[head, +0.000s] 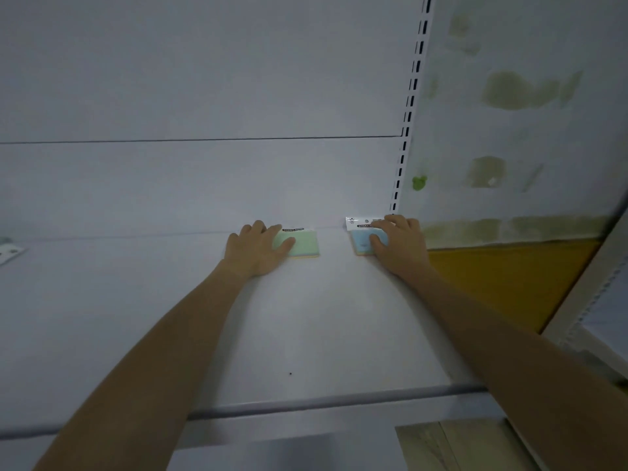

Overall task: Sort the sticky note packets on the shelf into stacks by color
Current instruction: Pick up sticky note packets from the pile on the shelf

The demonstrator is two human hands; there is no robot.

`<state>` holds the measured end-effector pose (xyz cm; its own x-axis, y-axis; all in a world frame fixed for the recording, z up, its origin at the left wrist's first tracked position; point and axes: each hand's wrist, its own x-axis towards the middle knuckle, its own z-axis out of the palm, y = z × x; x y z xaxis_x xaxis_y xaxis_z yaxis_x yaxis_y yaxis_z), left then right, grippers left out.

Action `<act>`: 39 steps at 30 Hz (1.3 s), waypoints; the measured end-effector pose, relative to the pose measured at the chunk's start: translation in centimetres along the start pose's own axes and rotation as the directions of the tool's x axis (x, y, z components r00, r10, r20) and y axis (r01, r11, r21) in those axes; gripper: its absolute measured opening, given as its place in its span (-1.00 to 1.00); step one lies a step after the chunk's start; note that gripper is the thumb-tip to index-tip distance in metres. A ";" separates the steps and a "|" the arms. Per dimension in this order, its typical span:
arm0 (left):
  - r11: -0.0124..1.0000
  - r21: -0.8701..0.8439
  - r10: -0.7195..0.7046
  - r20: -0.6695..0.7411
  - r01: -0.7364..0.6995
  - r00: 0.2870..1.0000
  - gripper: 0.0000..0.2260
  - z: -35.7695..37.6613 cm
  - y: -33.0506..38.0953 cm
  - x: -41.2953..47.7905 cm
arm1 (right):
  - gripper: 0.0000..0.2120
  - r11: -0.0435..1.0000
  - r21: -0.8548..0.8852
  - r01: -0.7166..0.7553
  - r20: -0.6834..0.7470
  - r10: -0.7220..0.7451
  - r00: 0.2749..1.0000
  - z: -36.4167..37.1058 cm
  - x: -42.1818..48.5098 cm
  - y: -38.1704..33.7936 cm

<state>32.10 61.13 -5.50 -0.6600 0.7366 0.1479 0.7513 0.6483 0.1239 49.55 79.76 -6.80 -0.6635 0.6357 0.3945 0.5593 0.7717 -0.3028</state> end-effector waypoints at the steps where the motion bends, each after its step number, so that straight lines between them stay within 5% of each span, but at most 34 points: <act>1: 1.000 0.025 -0.004 -0.015 0.004 1.000 -0.52 -0.3 -0.3 -0.2 | -0.63 1.000 0.001 0.014 -0.013 -0.014 1.000 -0.2 -0.1 -0.2; 6: 0.988 0.143 -0.040 -0.101 0.055 0.994 -0.55 -1.7 -3.0 -2.3 | -0.64 0.982 0.035 0.184 -0.096 -0.180 0.979 -1.2 0.2 -3.3; 12: 0.981 0.188 -0.028 -0.140 0.055 0.990 -0.57 -4.6 -10.3 -6.8 | -0.63 0.909 0.029 0.417 0.047 -0.417 0.907 0.2 -0.3 -14.5; 23: 0.923 0.086 -0.343 -0.260 0.375 0.903 -0.60 -10.8 -36.9 -21.3 | -0.60 0.748 0.157 0.645 0.166 -0.663 0.730 7.8 -6.2 -44.2; 33: 0.905 0.006 -0.412 -0.232 0.425 0.881 -0.63 -12.7 -52.7 -23.6 | -0.61 0.764 0.295 0.574 0.249 -0.642 0.725 14.5 -5.0 -59.3; 39: 0.953 0.017 -0.292 -0.197 0.301 0.936 -0.63 -13.0 -56.0 -17.5 | -0.47 0.892 0.208 0.401 0.367 -0.451 0.814 18.2 0.8 -61.7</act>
<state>1.63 9.45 -2.22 -0.8362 0.4619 0.2957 0.5175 0.8431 0.1464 5.48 33.02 -3.58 -0.9744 0.1761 0.1396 0.1294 0.9476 -0.2920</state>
